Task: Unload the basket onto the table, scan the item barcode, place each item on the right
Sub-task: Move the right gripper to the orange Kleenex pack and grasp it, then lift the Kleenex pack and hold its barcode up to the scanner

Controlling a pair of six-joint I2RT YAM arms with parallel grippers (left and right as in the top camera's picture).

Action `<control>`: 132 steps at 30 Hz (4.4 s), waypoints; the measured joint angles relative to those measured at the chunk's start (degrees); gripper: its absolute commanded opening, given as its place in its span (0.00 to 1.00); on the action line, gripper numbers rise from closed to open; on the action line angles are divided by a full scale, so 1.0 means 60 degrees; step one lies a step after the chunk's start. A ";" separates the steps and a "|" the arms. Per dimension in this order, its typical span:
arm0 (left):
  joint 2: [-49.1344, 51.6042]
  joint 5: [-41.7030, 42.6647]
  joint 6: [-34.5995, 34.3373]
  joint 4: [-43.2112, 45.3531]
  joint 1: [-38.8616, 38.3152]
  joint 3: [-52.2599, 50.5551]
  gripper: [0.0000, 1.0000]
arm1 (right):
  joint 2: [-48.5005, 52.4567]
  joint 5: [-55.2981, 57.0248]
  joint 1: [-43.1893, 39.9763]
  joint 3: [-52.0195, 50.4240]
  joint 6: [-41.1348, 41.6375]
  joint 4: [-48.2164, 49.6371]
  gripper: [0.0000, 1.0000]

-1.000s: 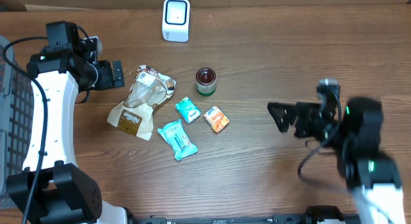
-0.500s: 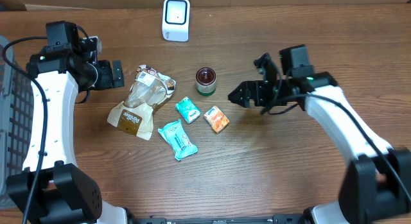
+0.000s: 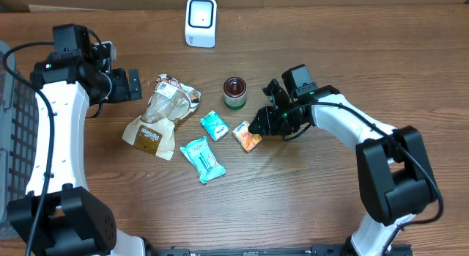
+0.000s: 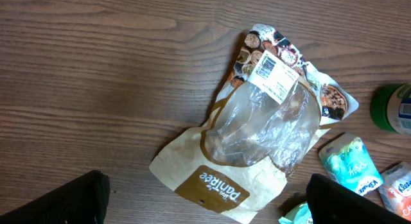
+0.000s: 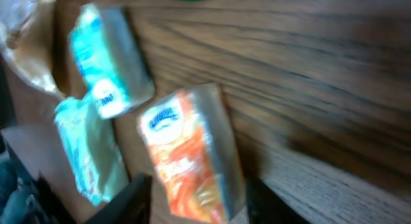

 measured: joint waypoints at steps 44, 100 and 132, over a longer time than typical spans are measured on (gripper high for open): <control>0.0004 0.0000 0.0000 0.0000 0.0000 0.0000 1.00 | 0.0612 0.0729 0.1115 0.0098 0.4397 -0.0353 0.04; 0.0000 0.0004 0.0000 0.0000 0.0000 0.0000 1.00 | -0.3038 -0.4583 0.0149 0.0350 0.7238 0.3581 0.04; 0.0000 0.0000 0.0000 0.0004 0.0000 0.0000 1.00 | 0.5238 1.0251 0.2331 0.9770 -0.7322 0.5574 0.04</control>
